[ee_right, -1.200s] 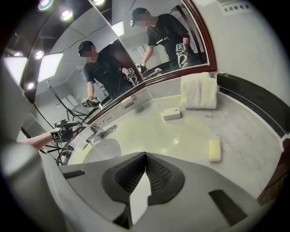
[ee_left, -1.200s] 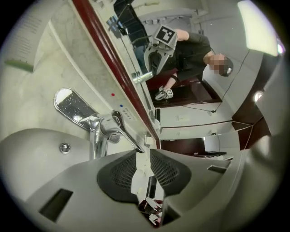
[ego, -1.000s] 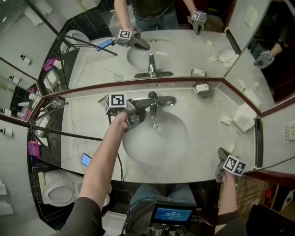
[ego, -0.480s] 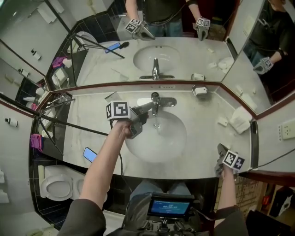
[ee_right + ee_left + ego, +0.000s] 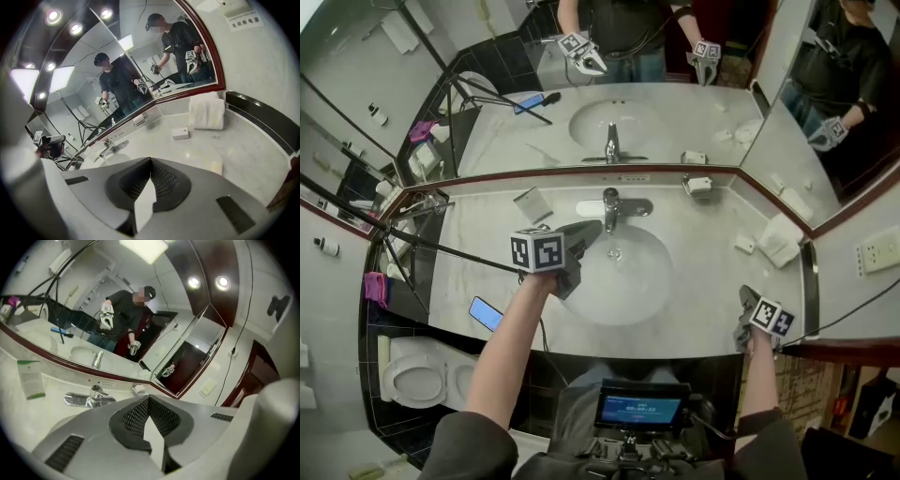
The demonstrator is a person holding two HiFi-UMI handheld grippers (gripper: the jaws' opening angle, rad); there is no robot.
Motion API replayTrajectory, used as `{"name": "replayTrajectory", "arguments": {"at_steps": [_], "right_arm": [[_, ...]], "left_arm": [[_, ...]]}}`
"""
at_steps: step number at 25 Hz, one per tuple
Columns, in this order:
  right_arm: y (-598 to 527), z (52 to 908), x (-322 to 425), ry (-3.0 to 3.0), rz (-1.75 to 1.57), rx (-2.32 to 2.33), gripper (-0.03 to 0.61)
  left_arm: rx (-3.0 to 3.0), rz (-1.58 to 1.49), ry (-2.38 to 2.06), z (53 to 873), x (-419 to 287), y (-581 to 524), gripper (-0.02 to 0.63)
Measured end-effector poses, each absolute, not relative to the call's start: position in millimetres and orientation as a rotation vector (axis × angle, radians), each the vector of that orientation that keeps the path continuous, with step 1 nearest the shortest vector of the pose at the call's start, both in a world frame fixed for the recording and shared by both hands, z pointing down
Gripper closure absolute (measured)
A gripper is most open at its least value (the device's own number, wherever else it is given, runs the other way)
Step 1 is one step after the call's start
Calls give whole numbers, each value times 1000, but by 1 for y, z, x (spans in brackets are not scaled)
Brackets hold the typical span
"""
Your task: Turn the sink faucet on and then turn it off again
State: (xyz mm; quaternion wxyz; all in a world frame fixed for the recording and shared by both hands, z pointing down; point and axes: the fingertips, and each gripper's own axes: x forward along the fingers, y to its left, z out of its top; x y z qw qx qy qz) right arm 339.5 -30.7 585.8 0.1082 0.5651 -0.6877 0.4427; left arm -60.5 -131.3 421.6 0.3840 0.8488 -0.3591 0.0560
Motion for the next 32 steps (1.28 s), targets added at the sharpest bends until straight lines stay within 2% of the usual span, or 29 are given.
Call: {"name": "replayTrajectory", "arguments": {"at_steps": [28,32], "right_arm": [[-31,599,336,-2000,1315,1623,572],[-46,597,323,-2036,1246,1578,554]], "left_arm": [[2108,141,-1099,469,-93,-110,612],[2093,139,-1106,473,-98,-112,612]]}}
